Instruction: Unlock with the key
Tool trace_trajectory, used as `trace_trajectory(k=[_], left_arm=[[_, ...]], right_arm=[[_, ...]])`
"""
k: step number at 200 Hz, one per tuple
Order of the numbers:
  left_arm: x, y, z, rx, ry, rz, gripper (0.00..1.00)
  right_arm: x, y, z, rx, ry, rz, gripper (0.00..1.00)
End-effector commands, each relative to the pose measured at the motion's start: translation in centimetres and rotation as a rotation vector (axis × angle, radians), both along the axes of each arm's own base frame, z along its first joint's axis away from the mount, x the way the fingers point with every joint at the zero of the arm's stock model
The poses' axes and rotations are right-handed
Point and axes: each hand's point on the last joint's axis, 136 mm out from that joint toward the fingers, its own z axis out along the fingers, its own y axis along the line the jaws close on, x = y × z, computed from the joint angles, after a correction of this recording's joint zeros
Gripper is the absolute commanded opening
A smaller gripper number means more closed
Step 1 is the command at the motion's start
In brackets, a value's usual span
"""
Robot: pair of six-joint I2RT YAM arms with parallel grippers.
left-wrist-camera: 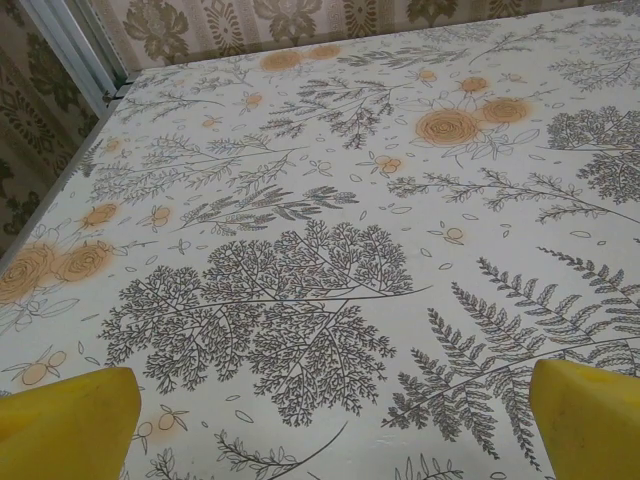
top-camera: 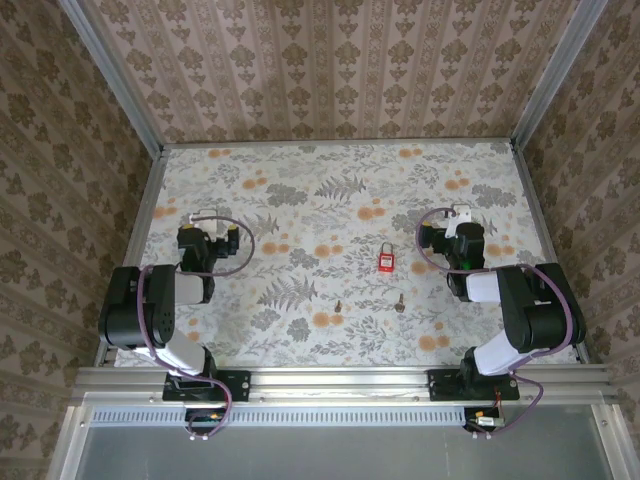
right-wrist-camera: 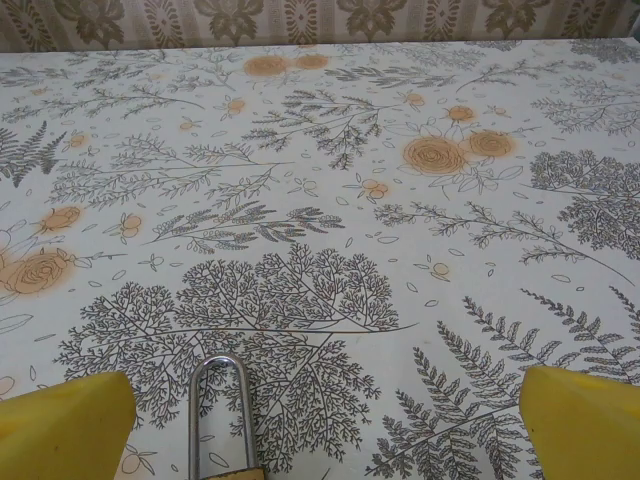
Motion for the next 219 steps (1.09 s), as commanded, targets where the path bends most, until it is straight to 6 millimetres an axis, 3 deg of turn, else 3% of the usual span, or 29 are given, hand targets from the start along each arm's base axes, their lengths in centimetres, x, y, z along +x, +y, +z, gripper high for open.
trace_trajectory(k=[1, 219], left_arm=[[0.35, -0.16, 1.35, 0.012, -0.044, 0.007, 1.00], [0.25, -0.27, 1.38, 0.019, -0.050, 0.008, 1.00]], right_arm=[[0.55, 0.25, 1.15, 0.002, -0.029, 0.018, 1.00], [0.53, 0.27, 1.15, 0.000, -0.030, 0.018, 1.00]])
